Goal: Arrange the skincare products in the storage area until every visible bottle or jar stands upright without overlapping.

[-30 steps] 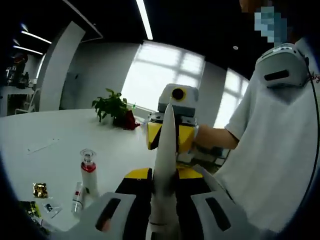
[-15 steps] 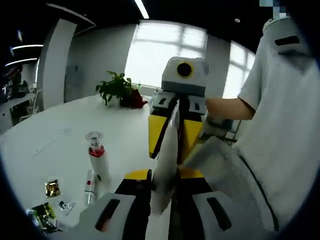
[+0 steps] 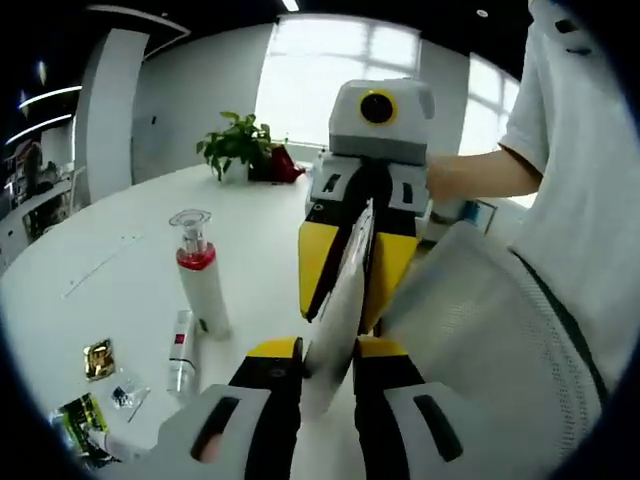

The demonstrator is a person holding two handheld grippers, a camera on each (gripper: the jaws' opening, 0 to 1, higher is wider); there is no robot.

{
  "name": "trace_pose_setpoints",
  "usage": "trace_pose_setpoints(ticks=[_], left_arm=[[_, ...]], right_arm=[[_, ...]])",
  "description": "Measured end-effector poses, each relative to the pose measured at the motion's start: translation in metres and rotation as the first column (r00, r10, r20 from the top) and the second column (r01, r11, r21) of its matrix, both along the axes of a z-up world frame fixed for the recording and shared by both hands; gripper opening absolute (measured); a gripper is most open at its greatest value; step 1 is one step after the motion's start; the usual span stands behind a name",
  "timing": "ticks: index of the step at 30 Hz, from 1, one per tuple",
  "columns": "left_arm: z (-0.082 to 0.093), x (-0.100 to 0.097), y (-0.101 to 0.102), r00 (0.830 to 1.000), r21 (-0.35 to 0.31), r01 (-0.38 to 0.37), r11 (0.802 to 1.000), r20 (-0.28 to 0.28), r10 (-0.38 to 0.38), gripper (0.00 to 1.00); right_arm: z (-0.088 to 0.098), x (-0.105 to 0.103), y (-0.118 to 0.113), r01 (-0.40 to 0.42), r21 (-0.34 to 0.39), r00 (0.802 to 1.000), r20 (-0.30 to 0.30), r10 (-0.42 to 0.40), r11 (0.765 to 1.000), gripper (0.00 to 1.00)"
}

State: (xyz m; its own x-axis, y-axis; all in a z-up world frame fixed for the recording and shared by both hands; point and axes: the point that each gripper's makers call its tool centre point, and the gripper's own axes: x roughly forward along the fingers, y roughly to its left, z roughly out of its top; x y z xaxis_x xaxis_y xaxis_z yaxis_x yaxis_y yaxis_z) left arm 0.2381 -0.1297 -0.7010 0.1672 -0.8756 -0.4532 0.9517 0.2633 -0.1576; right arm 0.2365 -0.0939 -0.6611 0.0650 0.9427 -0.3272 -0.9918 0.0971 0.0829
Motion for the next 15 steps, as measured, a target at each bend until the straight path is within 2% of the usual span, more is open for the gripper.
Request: trace_pose_setpoints(ticks=[7,15], left_arm=[[-0.012,0.009,0.000,1.000,-0.002,-0.006,1.000,-0.008,0.006,0.15],[-0.022,0.025,-0.001,1.000,0.022,-0.015,1.000,0.013,0.015,0.14]], right_arm=[[-0.013,0.011,-0.007,0.020,-0.023,1.000,-0.015,-0.020,1.000,0.11],[-0.024,0.026,-0.009,0.047,-0.054,0.999,-0.010,-0.048,0.997,0.12]])
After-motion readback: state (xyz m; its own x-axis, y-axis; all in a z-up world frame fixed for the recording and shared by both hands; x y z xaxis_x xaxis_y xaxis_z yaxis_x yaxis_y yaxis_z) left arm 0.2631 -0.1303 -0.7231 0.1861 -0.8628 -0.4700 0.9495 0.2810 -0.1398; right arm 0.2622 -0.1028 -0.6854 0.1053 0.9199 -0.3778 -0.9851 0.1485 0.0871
